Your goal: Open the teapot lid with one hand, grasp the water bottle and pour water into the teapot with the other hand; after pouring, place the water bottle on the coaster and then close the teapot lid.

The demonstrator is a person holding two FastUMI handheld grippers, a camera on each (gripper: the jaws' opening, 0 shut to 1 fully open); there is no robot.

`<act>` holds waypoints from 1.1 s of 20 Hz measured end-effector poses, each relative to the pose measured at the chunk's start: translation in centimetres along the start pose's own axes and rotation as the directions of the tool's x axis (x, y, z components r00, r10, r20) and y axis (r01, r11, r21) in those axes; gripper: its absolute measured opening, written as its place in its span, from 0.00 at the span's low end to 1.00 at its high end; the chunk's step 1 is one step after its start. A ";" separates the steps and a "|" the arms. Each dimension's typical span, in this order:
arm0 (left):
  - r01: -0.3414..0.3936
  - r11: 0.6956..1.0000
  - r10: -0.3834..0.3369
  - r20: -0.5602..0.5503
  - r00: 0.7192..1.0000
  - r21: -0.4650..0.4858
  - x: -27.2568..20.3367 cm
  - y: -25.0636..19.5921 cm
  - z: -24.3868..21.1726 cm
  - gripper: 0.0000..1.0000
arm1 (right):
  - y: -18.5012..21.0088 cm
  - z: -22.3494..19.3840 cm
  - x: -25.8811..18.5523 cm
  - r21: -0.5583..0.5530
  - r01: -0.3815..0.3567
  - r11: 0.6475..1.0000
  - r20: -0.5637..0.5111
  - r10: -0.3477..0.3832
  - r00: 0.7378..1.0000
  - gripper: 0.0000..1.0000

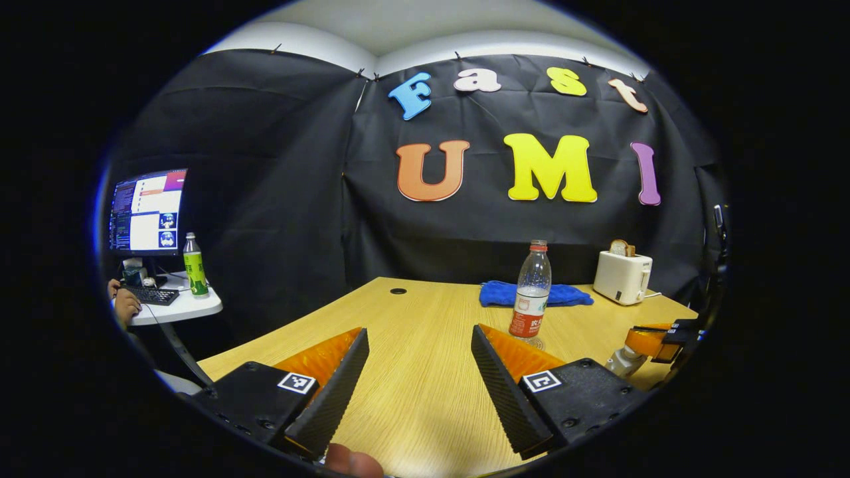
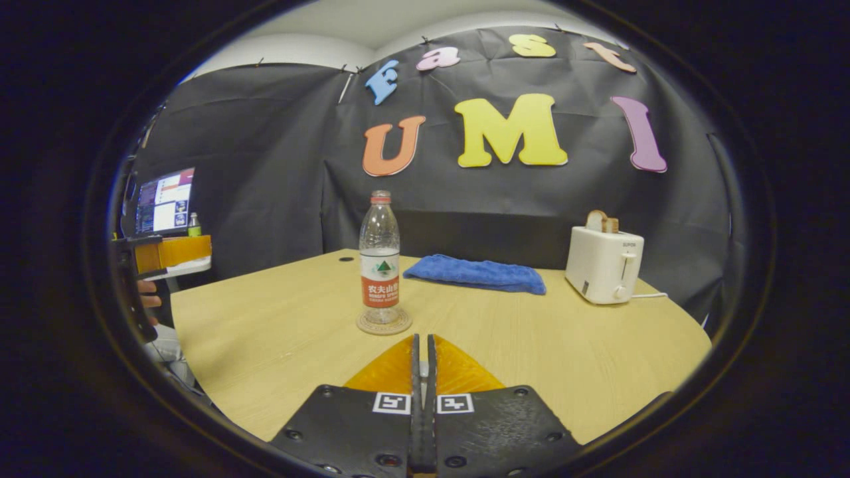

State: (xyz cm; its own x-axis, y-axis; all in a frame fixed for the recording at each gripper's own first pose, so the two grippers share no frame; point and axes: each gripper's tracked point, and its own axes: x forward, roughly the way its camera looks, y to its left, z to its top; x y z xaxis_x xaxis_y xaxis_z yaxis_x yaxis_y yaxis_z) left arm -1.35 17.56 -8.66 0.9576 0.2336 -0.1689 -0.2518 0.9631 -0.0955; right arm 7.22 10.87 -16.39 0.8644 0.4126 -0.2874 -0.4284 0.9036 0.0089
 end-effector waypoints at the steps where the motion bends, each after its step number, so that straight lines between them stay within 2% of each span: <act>1: -0.002 1.000 0.002 -0.001 1.000 0.000 -0.1 0.1 0.0 0.98 | -0.1 0.0 0.1 -0.003 0.004 1.000 0.002 -0.004 1.000 0.00; 8: 0.008 1.000 -0.008 0.019 1.000 0.018 -0.7 -0.8 0.8 0.97 | -0.3 -0.7 0.3 0.003 0.019 1.000 -0.001 -0.019 1.000 0.00; 9: 0.008 1.000 -0.009 0.022 1.000 0.022 -0.8 -0.9 0.9 0.97 | -0.3 -0.5 0.3 0.003 0.021 1.000 -0.001 -0.021 1.000 0.04; 11: 0.013 1.000 -0.013 0.029 0.999 0.026 -1.0 -1.4 1.3 0.97 | -0.2 -0.4 -0.1 0.007 0.021 1.000 0.010 -0.021 1.000 0.07; 12: 0.017 1.000 -0.017 0.031 0.999 0.027 -1.2 -1.7 1.4 0.97 | -0.3 -0.2 -0.2 0.005 0.025 1.000 0.017 -0.025 1.000 0.14; 13: 0.023 0.999 -0.024 0.037 0.999 0.028 -1.4 -2.1 1.8 0.97 | -0.3 0.0 -0.4 0.009 0.026 1.000 0.025 -0.027 0.999 0.29; 14: 0.027 0.999 -0.028 0.042 0.999 0.030 -1.6 -2.6 2.1 0.97 | -0.5 0.4 -0.8 0.017 0.032 0.999 0.037 -0.032 0.999 0.35; 17: 0.043 0.998 -0.046 0.090 0.995 0.041 -2.1 -4.5 3.6 0.97 | -1.7 1.5 -1.9 0.040 0.089 0.995 0.075 -0.091 0.993 0.92; 18: 0.059 0.998 -0.063 0.093 0.994 0.038 -2.1 -5.7 3.9 0.97 | -2.3 1.9 -2.4 0.051 0.108 0.993 0.086 -0.112 0.990 0.97; 22: 0.133 0.990 -0.137 0.118 0.984 0.044 -1.9 -10.2 5.8 0.97 | -4.8 4.4 -5.4 0.065 0.179 0.982 0.122 -0.186 0.975 0.98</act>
State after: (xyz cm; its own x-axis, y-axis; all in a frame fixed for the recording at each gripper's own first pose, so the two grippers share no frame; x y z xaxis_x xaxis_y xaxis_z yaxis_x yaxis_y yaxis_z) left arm 0.18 8.11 -1.72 0.9929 0.1132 -0.0375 -0.1157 0.9906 -0.0735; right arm 5.80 4.82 -10.67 0.9546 0.2479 -0.1649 -0.2481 0.9685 0.0198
